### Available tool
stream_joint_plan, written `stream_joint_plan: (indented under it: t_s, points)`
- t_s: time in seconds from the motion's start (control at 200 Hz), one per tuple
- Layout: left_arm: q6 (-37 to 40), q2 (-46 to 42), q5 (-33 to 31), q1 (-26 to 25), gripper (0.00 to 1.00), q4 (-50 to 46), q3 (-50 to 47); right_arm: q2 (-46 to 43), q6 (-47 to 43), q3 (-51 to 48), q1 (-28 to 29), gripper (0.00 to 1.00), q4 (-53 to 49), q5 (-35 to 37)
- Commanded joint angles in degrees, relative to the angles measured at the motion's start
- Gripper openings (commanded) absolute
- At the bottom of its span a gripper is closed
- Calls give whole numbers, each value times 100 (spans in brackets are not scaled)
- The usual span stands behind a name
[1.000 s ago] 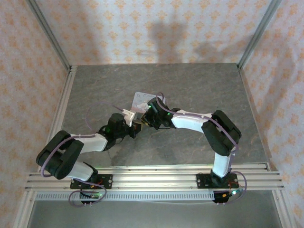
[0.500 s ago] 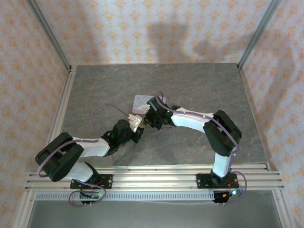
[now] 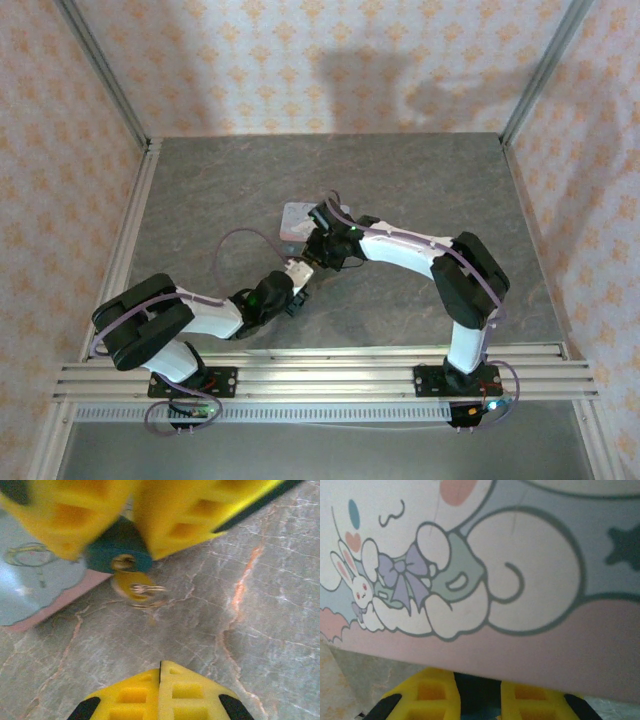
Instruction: Unlock the padlock with the key
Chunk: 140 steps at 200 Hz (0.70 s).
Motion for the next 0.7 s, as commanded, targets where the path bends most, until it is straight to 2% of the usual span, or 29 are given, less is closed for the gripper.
stream_joint_plan:
  t_s: [0.0, 0.1, 0.21, 0.29, 0.34, 0.48, 0.59, 0.696]
  points:
    - [-409, -144, 41, 176, 2, -123, 28, -220, -206, 4, -41, 0, -168, 178]
    - [-762, -349, 504, 372, 24, -425, 29, -264, -194, -123, -50, 0, -57, 220]
    - [-1190, -832, 1399, 841, 36, -757, -36, -276, -49, -315, -89, 0, 249, 57]
    - [-1746, -1166, 2241, 1353, 38, -754, -113, -289, 112, -447, -120, 0, 526, -80]
    - [-2142, -1317, 2557, 1569, 39, -694, -153, -328, 199, -502, -120, 0, 667, -111]
    - [-3112, -1257, 3066, 1877, 39, -297, -174, -400, 394, -575, -144, 0, 921, -127]
    - [-3904, -807, 3437, 2025, 37, 563, -200, -401, 601, -673, -172, 0, 1184, -194]
    - [-4333, -425, 3583, 2044, 35, 1189, -150, -383, 730, -736, -190, 0, 1364, -266]
